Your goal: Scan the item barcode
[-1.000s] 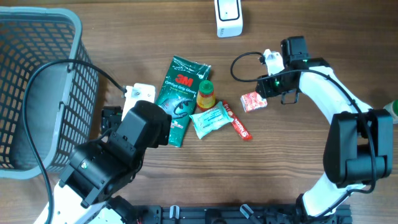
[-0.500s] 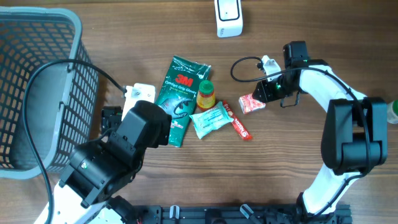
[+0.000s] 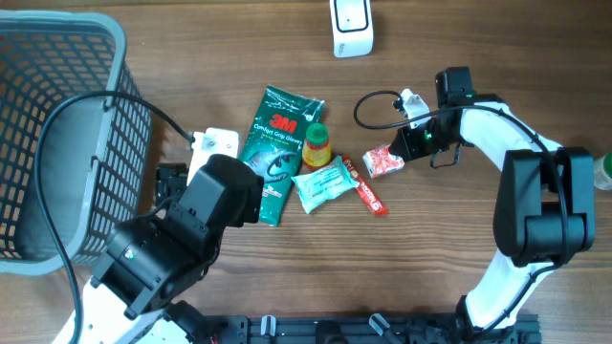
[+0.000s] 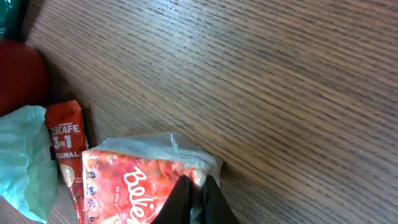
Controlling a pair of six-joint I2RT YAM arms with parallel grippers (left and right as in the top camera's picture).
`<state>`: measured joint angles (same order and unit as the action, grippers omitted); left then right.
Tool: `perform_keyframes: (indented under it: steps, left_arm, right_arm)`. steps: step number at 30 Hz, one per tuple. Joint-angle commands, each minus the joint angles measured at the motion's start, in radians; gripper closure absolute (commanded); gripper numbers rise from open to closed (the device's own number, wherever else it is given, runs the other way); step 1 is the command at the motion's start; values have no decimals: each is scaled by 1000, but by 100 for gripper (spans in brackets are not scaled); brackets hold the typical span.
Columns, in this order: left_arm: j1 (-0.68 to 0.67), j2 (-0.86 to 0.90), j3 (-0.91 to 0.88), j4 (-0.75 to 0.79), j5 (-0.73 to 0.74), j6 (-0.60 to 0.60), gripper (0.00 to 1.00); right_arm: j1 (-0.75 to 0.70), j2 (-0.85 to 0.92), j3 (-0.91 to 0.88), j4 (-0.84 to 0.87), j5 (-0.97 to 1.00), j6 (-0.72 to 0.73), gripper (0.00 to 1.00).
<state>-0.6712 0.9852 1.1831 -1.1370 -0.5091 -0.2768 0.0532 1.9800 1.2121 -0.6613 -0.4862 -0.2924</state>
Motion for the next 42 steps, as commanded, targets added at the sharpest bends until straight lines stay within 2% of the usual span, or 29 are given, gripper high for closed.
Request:
perform_keyframes:
  steps: [1,6,13,23,30,36,42]
  left_arm:
    - [2,0,3,3,4,-19,0]
    - [2,0,3,3,4,-20,0]
    - [2,0,3,3,4,-19,0]
    - [2,0,3,3,4,-20,0]
    - [2,0,3,3,4,-20,0]
    - [2,0,3,3,4,-19,0]
    - [2,0,3,3,4,-20,0]
  right_arm:
    - [4,51,-32,-4,5,97,96]
    - [4,49,22,-42,-58,341,96]
    - [-6,45,172,-294,-143,666,96]
    - [-91,38,236,-455,-550,682,96]
    - [-108,37,236,-561,-557,686,96]
    - [-108,32,236,-615,-479,684,96]
    - [-107,-23,236,-699,-439,625,96]
